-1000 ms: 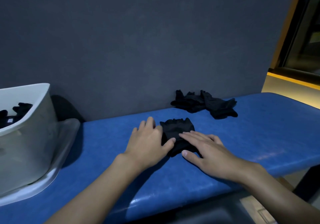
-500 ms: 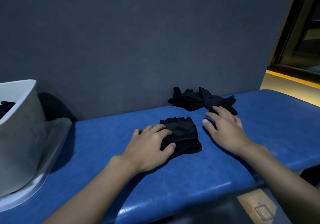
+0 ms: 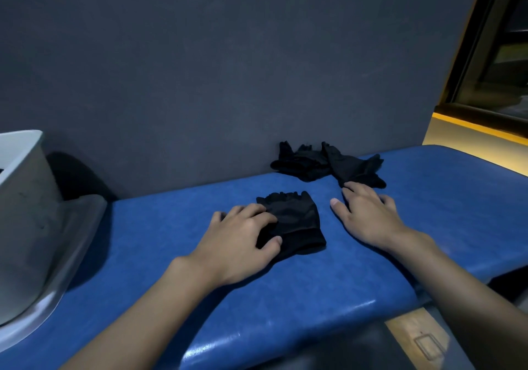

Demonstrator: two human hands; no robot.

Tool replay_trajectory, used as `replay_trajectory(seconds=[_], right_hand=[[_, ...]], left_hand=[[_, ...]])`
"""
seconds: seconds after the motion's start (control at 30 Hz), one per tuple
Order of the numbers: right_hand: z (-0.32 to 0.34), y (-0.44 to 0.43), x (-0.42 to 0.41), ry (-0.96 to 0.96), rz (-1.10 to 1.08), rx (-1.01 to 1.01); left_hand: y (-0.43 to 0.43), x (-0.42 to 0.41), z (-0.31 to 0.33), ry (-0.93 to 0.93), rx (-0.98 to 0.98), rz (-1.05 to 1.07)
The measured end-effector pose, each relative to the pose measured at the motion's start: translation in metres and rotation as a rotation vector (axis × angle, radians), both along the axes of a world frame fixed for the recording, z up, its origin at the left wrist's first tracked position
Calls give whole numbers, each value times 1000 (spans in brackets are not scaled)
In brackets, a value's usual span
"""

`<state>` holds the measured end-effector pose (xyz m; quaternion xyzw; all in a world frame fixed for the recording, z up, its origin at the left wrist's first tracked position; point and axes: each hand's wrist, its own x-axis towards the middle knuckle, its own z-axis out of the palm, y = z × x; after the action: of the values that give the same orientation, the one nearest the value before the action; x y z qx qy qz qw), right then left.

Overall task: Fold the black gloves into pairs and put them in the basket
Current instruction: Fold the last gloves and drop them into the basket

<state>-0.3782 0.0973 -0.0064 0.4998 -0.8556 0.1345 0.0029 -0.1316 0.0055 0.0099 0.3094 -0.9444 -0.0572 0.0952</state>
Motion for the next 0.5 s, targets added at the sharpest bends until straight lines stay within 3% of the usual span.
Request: replay_trajectory(seconds=[0.33,0.5], right_hand=[[12,25,26,122,66,-128],[12,28,21,72,47,78]], left_hand=[[2,2,2,-22,16,-5],[5,3,3,-22,22,3]])
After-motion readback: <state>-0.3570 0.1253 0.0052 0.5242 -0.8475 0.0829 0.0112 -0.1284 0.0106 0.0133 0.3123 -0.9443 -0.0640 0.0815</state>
